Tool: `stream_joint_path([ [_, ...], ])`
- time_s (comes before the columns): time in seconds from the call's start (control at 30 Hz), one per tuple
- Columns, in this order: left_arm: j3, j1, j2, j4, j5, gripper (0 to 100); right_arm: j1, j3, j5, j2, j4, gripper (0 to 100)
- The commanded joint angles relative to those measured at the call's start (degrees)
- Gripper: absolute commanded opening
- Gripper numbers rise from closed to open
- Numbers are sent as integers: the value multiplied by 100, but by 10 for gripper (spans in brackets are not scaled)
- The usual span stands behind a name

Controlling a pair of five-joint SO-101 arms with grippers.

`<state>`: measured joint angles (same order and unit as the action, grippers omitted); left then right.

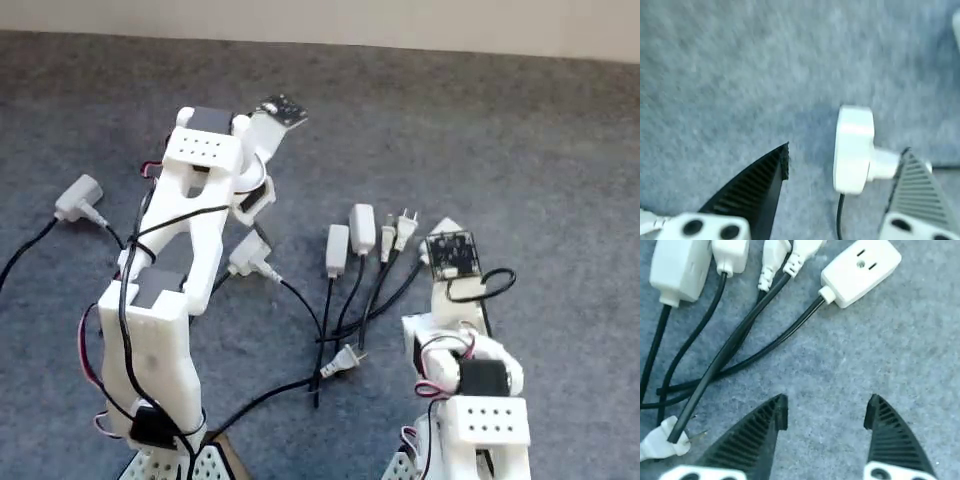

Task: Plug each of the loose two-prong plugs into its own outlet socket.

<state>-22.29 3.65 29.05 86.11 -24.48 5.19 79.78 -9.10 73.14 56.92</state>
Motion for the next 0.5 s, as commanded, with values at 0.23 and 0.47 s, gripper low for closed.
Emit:
stream_joint_path([
  [0.23, -189, 101, 1138, -360, 299, 207, -40, 242, -44, 585, -119, 245],
  [0.47, -1297, -426, 1437, -9, 299, 11, -40, 259, -26, 585, -119, 245],
])
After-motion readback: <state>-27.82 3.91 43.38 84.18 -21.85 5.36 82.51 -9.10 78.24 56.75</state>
